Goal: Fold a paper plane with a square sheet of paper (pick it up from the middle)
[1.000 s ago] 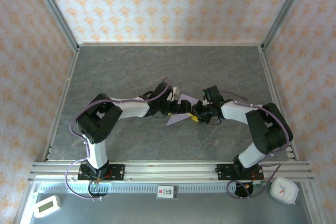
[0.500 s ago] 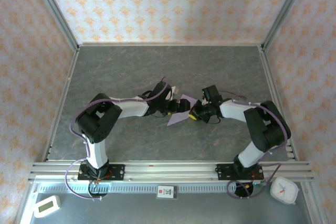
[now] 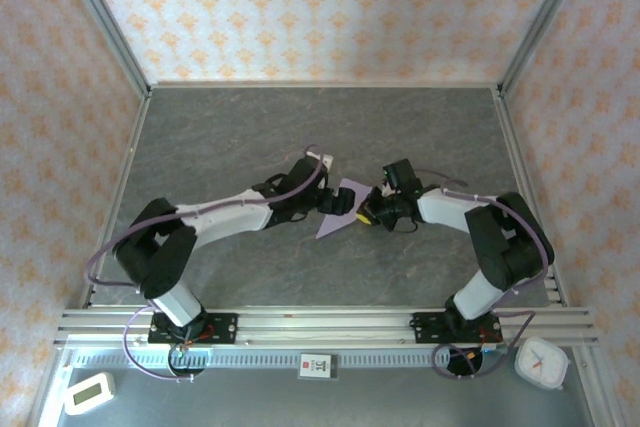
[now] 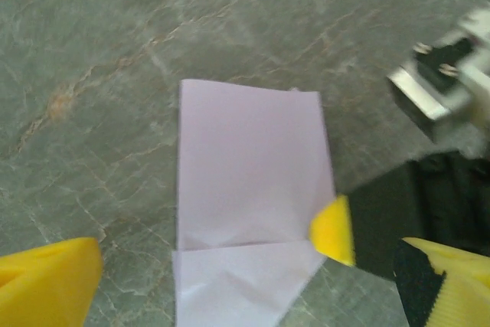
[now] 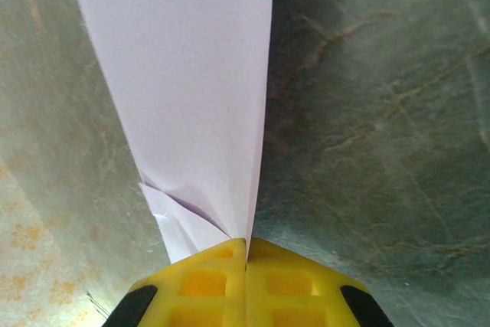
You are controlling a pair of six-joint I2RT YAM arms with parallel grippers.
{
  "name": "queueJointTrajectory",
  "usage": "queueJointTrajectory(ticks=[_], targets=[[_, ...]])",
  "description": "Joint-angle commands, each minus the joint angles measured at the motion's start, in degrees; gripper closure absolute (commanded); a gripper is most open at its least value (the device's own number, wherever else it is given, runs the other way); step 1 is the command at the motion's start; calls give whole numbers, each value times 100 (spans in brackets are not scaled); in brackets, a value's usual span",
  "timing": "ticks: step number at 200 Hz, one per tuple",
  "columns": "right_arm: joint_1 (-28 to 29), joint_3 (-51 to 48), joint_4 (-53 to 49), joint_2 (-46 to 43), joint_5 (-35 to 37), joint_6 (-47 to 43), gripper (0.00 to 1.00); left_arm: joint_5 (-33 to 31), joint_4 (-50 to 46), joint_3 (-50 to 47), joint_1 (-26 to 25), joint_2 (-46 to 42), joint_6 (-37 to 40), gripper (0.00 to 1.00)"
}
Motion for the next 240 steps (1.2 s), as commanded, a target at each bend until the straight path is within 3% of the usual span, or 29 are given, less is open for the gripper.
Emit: queueJointTrajectory(ticks=[1, 31, 75, 181, 240], targets=[[26, 227, -126, -187, -55, 90, 100, -1276, -375, -223, -551, -108, 744, 6], [26, 300, -183, -196, -100, 126, 100, -1691, -137, -450, -963, -43, 739, 17], [25, 347, -298, -205, -108, 82, 100, -1703, 199, -708, -1040, 53, 760, 30], [29, 267, -291, -254, -150, 99, 100, -1455, 554, -655, -1069, 653, 952, 36], [27, 141, -317, -329, -143, 91, 100, -1448, 698, -634, -1069, 768, 1036, 58]])
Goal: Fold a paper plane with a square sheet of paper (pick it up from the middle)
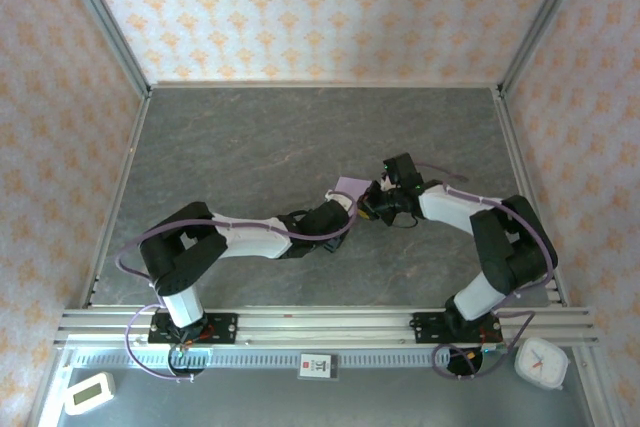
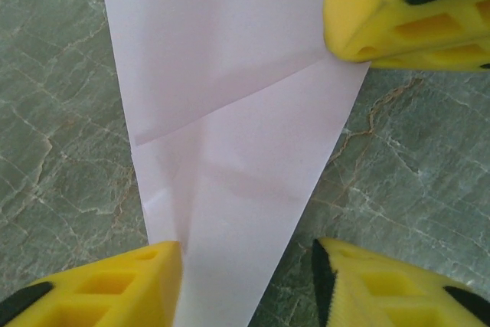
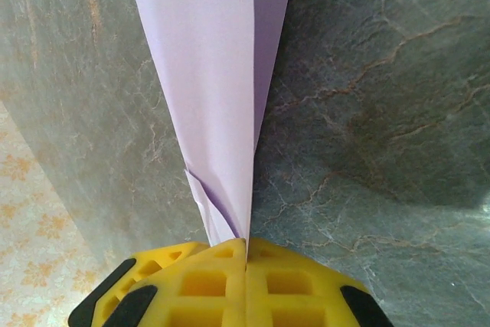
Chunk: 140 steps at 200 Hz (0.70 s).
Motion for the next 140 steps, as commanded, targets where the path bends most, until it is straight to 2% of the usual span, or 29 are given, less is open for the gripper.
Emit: queueJointTrajectory(ticks=[1, 86, 99, 120, 140], targets=[[28, -78, -116, -179, -10, 21, 100, -57, 189, 63, -50, 55, 111, 59], [29, -127, -114, -215, -2, 17, 100, 357, 259, -35, -43, 72, 51, 100], [24, -63, -147, -228, -21, -30, 100, 466, 256, -27, -41, 56, 29, 100], [12, 202, -472, -243, 61, -258, 82, 764, 287, -70, 53, 15, -142, 100], [-77, 464, -904, -348, 329, -493, 77, 1131, 391, -183, 199, -80, -373, 100]])
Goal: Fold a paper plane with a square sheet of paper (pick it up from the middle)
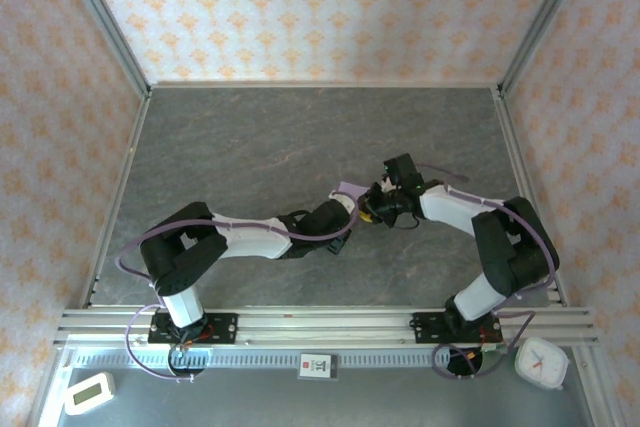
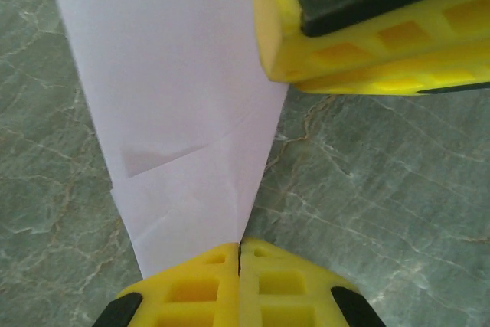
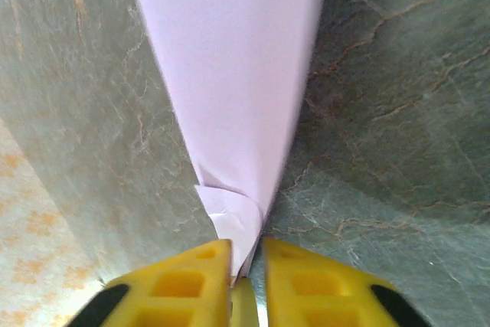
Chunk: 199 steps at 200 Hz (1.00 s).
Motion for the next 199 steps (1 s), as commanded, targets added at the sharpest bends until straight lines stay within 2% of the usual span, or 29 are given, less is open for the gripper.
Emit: queueJointTrajectory(ticks=[1, 41, 85, 137, 199], targets=[[-88, 392, -571, -284, 313, -325, 77, 498, 179, -177, 178, -83, -322, 100], [-481, 679, -911, -501, 552, -532, 78, 1377, 440, -405, 565, -234, -718, 100], [-559, 1274, -1245, -99, 556, -1007, 79, 2038, 689, -579, 831, -280, -1043, 100], [-458, 2275, -1668, 873, 437, -1670, 83, 2186, 632, -589, 834, -300, -1079, 100], [105, 3322, -2112, 2192, 279, -2156, 93, 2224, 670, -554, 838, -236, -1102, 100]])
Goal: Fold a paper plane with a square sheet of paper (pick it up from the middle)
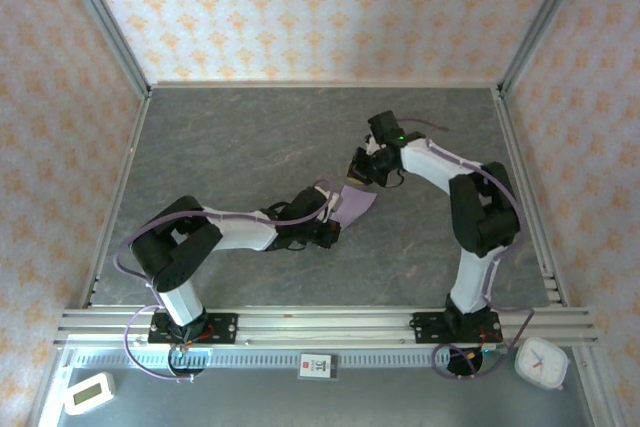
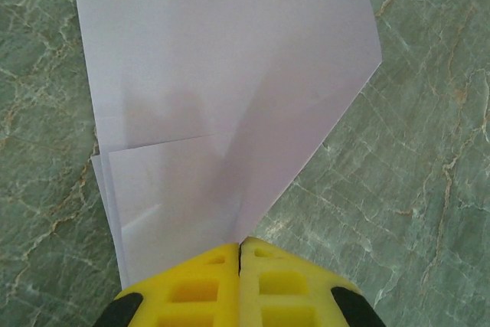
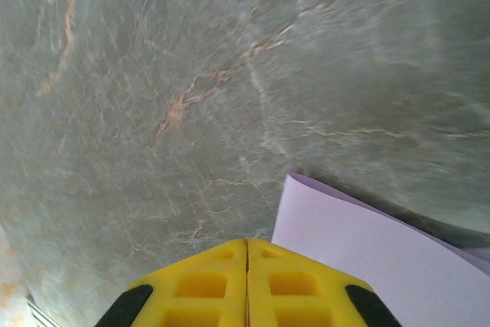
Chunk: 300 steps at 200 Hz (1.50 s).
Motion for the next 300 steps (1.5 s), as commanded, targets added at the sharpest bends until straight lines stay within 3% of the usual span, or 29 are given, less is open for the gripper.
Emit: queueJointTrajectory(ticks=[1, 49, 174, 300], targets=[[182, 318, -385, 351, -93, -314, 93, 92, 125, -40, 24, -105, -58, 100], [213, 135, -347, 638, -25, -447, 100, 129, 63, 53, 24, -42, -65, 100], [217, -236, -466, 1070, 498, -796, 100, 218, -109, 366, 235, 23, 86, 100], [215, -418, -387, 1091, 540, -786, 100, 463, 123, 169, 167, 361, 2, 100]])
